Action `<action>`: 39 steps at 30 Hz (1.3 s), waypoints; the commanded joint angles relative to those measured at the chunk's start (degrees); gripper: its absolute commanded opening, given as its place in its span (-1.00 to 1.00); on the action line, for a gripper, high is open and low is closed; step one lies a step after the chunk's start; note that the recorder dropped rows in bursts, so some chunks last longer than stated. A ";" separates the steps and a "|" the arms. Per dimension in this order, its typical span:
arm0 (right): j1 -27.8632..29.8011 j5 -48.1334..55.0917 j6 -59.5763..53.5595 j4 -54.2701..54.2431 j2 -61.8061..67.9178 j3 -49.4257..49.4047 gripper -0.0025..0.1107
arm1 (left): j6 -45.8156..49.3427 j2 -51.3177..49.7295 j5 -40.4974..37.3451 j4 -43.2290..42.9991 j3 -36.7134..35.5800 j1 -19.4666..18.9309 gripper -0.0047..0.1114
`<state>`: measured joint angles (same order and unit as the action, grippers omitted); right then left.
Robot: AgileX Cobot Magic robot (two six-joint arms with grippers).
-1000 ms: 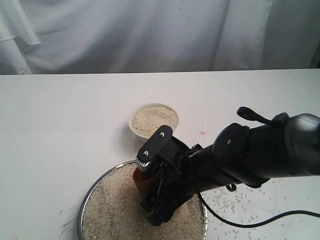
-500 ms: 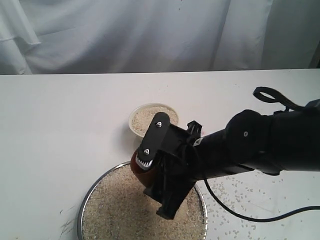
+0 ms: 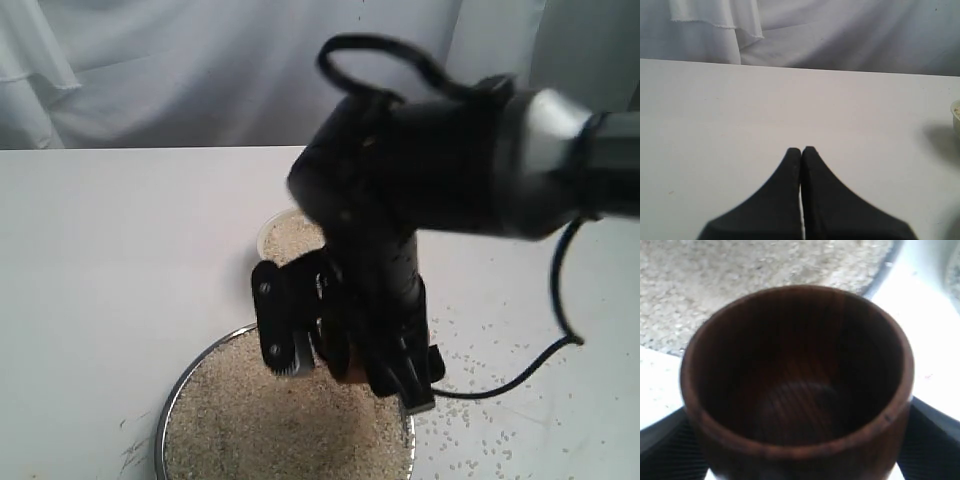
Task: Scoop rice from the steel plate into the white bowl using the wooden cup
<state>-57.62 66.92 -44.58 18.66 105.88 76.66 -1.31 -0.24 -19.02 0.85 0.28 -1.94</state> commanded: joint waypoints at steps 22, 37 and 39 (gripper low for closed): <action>-9.73 3.05 -3.93 28.19 13.80 4.30 -0.96 | -0.04 0.24 0.76 -0.05 -0.28 -0.11 -0.92; -13.49 3.05 -9.64 22.68 18.05 4.30 -0.96 | -0.04 0.24 0.76 -0.05 -0.28 -0.11 -0.92; -14.02 3.05 -9.74 22.22 18.69 4.30 -0.96 | -0.04 0.24 0.76 -0.05 -0.28 -0.11 -0.92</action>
<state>-71.00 69.49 -53.28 41.55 123.87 80.56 -1.31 -0.24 -19.02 0.85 0.28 -1.94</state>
